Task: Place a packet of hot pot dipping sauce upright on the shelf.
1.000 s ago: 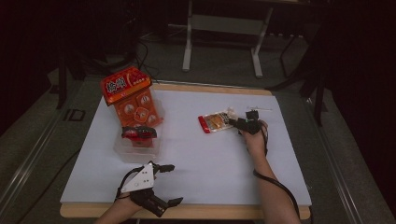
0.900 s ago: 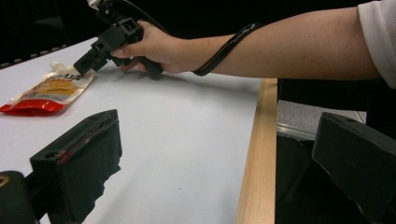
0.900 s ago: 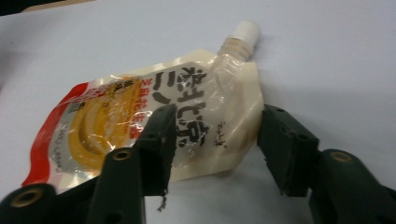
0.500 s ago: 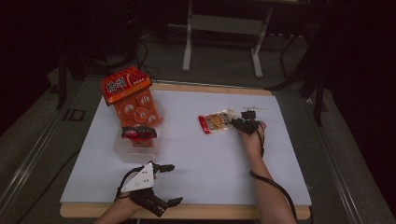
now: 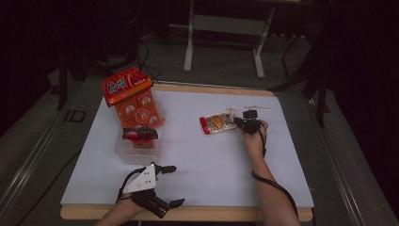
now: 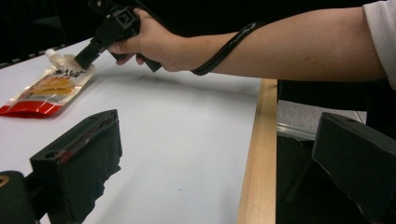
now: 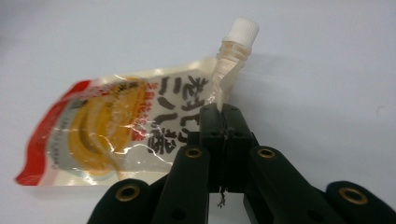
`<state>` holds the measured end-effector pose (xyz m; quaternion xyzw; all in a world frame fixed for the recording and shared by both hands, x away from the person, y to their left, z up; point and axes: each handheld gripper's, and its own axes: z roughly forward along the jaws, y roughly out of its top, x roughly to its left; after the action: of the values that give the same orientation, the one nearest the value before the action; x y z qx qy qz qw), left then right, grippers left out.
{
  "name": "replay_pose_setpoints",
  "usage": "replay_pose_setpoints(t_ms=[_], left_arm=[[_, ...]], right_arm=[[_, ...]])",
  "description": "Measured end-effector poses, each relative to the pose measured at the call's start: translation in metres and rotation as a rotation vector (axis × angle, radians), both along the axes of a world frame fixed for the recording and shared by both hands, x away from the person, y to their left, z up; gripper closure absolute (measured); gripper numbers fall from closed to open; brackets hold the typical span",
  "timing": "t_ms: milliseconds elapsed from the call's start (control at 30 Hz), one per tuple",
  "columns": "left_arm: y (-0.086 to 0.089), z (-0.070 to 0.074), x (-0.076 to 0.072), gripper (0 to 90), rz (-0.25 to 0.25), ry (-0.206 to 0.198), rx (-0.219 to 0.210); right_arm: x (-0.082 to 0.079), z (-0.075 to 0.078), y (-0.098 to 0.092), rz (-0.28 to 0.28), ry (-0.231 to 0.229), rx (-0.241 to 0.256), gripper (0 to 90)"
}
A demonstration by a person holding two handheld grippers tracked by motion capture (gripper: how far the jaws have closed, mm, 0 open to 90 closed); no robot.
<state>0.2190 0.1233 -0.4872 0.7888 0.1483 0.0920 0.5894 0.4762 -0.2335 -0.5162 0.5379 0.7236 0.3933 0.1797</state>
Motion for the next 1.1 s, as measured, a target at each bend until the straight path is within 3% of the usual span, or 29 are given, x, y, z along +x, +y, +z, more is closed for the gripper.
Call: replay_pose_setpoints(t_ms=[300, 767, 1100], left_arm=[[0.0, 0.0, 0.002, 1.7, 0.004, 0.002, -0.005], [0.003, 0.0, 0.004, 1.7, 0.014, 0.004, -0.012], [0.002, 0.001, 0.004, 1.7, 0.015, 0.006, -0.018]], right_arm=[[-0.009, 0.023, 0.004, 0.052, -0.053, 0.032, 89.7], [-0.022, 0.07, 0.036, 0.192, -0.155, 0.062, 89.9], [-0.039, 0.098, 0.052, 0.275, -0.226, 0.049, 90.0]])
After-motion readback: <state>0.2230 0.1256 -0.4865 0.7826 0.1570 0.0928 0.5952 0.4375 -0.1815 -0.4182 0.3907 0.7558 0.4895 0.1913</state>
